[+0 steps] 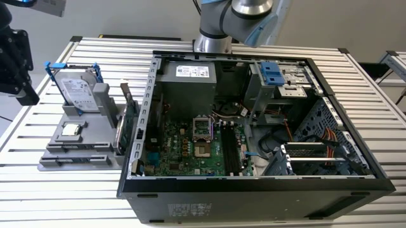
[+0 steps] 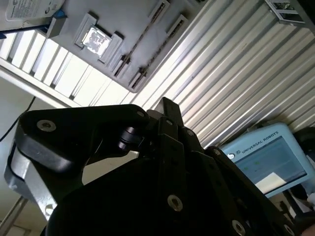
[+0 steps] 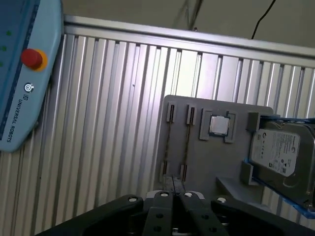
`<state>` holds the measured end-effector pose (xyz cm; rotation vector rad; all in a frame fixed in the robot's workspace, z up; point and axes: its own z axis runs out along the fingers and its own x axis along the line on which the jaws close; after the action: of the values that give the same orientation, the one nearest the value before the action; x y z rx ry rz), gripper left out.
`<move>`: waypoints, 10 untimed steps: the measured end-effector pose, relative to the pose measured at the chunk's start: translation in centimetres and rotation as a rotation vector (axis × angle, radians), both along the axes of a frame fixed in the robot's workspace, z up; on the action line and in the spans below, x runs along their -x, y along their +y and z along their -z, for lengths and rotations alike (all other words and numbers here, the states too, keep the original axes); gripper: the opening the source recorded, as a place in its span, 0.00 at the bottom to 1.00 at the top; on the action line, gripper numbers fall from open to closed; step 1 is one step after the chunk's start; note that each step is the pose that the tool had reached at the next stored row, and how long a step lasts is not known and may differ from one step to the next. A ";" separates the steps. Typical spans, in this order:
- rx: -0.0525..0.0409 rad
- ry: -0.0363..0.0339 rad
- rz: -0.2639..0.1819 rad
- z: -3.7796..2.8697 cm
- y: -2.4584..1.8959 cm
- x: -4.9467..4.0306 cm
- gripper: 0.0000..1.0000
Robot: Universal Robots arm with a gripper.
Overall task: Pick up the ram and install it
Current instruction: 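Pick up the ram and move it above insertion slot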
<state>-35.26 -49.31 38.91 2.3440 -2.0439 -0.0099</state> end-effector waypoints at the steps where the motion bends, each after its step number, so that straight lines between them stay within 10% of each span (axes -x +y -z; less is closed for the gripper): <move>1: 0.0000 0.0001 -0.007 0.00 0.03 0.00 0.00; 10: -0.0005 0.0000 -0.016 0.00 0.48 0.00 0.00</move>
<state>-35.26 -48.82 38.90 2.3602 -2.0256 -0.0100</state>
